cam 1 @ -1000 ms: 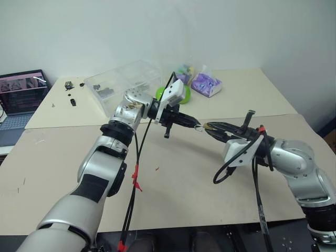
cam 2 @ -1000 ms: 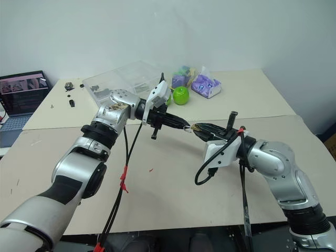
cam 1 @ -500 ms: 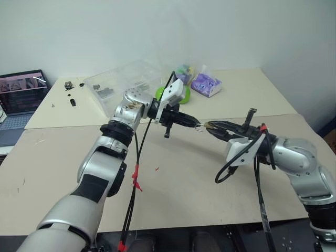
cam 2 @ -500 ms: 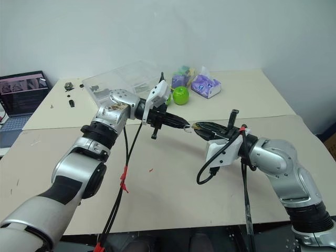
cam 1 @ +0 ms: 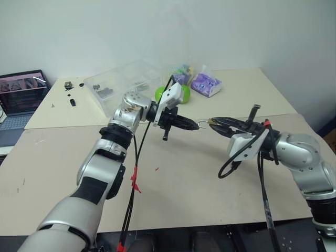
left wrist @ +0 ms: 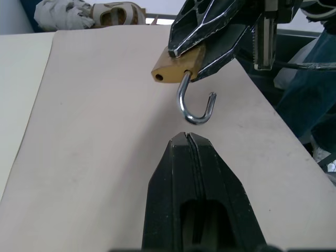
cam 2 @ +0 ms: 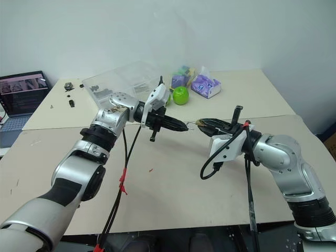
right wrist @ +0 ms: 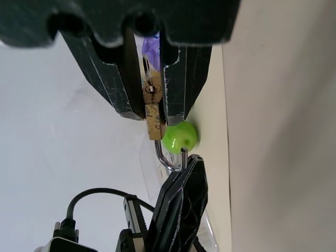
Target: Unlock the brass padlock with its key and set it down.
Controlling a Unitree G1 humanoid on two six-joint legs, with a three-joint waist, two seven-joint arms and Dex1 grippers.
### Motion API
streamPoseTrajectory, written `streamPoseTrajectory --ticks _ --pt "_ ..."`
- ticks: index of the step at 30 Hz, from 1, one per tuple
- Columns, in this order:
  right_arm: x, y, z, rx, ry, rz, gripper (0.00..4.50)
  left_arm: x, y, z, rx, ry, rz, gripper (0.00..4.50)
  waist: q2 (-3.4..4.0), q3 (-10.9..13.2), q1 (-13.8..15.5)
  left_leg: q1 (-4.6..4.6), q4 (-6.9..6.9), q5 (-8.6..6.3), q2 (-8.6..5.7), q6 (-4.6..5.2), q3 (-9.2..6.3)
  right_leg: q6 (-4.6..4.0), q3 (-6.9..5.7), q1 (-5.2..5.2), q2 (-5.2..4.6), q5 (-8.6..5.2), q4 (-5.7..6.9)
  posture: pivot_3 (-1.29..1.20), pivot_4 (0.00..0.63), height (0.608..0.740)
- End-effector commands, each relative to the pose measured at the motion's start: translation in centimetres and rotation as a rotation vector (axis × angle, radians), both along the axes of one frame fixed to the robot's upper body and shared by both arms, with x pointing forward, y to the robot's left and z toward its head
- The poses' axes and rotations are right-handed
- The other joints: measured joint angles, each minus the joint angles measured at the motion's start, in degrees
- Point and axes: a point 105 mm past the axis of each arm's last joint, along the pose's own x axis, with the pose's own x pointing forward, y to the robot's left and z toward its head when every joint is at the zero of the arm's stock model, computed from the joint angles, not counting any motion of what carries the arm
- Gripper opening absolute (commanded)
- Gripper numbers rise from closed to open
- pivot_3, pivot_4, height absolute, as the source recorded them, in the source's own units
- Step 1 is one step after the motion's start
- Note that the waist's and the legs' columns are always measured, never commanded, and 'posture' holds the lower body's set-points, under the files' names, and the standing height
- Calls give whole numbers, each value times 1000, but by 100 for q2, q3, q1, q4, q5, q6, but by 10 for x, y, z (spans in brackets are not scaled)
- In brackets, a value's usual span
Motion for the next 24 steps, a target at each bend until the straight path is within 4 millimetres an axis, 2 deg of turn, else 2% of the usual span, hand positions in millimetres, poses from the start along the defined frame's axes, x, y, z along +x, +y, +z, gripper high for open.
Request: streamPoseTrajectory --ticks 1,4,7,10,12,13,17,24 --pt "-9 5 7 21 -37 30 216 4 16 6 5 -26 41 261 0 0 -1 0 0 0 0 0 0 0 0 0 0 0 0 0 150 740" --pt "-11 9 -1 38 -14 37 216 2 32 4 15 -13 52 1074 2 -1 -24 0 1 0 1 0 -1 0 1 -1 1 0 1 0 150 740" --pt "-13 14 -10 51 14 47 216 -3 50 3 29 -1 69 2307 2 -1 -29 1 0 0 2 0 -3 0 2 -1 2 0 3 0 150 740" --pt "-12 18 -16 63 32 54 216 -9 61 3 33 -1 80 3335 3 -2 -38 2 0 0 2 -1 -8 0 3 -2 1 0 5 0 150 740" --pt "-9 22 -20 73 45 56 216 -13 66 2 35 -30 89 4265 5 -3 -35 3 -1 0 3 -1 -11 0 2 -3 1 0 5 0 150 740" --pt "-7 24 -24 77 68 54 216 -15 68 1 41 -75 99 4457 5 -3 -31 4 -1 1 4 -1 -13 0 3 -1 1 0 5 0 150 740" --pt "-1 28 -46 84 226 28 216 -15 73 -8 98 -292 153 4457 5 -4 -6 9 -5 2 19 -4 -31 -6 13 -1 1 4 4 0 150 740" --pt "4 46 -60 46 282 91 216 -19 73 -3 52 -330 204 4457 4 -4 23 6 -1 3 7 -6 -24 -19 27 -5 -7 12 -1 0 150 740"
